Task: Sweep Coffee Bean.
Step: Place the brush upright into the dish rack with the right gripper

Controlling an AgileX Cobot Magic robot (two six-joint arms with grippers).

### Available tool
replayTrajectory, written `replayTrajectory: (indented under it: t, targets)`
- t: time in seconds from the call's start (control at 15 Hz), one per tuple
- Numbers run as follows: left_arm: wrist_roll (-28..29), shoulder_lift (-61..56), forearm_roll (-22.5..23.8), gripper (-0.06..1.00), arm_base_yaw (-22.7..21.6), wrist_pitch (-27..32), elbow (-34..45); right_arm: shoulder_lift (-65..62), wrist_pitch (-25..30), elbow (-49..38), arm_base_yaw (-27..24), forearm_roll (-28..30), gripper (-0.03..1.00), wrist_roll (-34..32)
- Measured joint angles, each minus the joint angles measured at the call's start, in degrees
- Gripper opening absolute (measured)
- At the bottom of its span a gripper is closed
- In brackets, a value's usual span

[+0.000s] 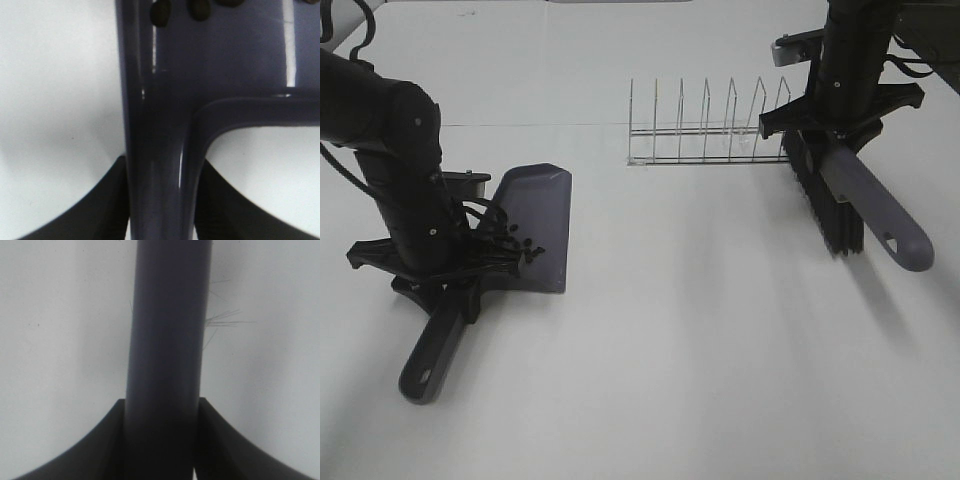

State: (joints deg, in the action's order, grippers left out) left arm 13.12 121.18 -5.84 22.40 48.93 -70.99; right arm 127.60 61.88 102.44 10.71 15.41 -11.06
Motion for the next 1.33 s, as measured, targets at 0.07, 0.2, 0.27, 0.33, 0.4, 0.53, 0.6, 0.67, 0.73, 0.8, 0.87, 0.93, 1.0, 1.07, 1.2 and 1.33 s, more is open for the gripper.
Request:
replayTrajectory:
  t: [0.07,0.2,0.27,0.33,0.4,0.53,0.6,0.67,0.73,0.8,0.87,0.93,1.0,1.07,1.2,1.33]
  targets:
    - [0.00,0.00,0.00,0.32,0.00,0.00,0.00,0.52,-0.06,1.32,0.00,0.00,0.28,-0.06]
    - [0.00,0.00,0.00,0.32,0.00,0.00,0.00,2.06,0.29,4.24,-0.29,0.00,0.28,-0.11]
    - [0.00,0.00,0.00,0.32,0.00,0.00,0.00,2.98,1.09,5.73,-0.74,-0.23,0.28,-0.11]
    - [0.00,0.00,0.00,0.32,0.00,0.00,0.00,3.72,1.49,6.82,-1.32,-0.29,0.28,-0.11]
    - [0.00,0.00,0.00,0.32,0.00,0.00,0.00,4.47,1.38,7.79,-1.78,-0.86,0.28,0.06]
    - [0.00,0.00,0.00,0.32,0.00,0.00,0.00,6.07,1.49,11.12,-2.12,-1.15,0.28,0.11]
    - [0.00,0.00,0.00,0.32,0.00,0.00,0.00,7.05,1.49,13.18,-2.12,-1.66,0.28,0.34]
    - [0.00,0.00,0.00,0.32,0.00,0.00,0.00,8.02,1.83,15.24,-2.12,-1.78,0.28,0.57]
    - [0.00,0.00,0.00,0.32,0.00,0.00,0.00,9.22,2.12,17.48,-2.12,-1.78,0.28,1.03]
    - [0.00,0.00,0.06,0.32,0.00,0.00,0.00,10.37,2.64,19.42,-2.12,-1.72,0.28,1.15]
    - [0.00,0.00,0.06,0.32,0.00,0.00,0.00,11.57,2.98,21.54,-2.12,-1.60,0.28,1.15]
    - [0.00,0.00,0.06,0.32,0.00,0.00,0.00,12.83,3.09,23.66,-2.18,-1.49,0.28,1.26]
    - [0.00,0.00,0.06,0.32,0.00,0.00,0.00,13.87,3.15,25.21,-2.29,-1.43,0.28,1.49]
    - [0.00,0.00,0.06,0.32,0.00,0.00,0.00,14.78,3.21,26.47,-2.46,-1.43,0.28,1.55]
    - [0.00,0.00,0.06,0.32,0.00,0.00,0.00,15.87,3.04,27.39,-3.27,-2.69,0.28,1.60]
    - [-0.06,0.00,0.06,0.32,0.00,0.00,0.00,15.99,2.86,27.39,-4.01,-4.07,0.28,1.60]
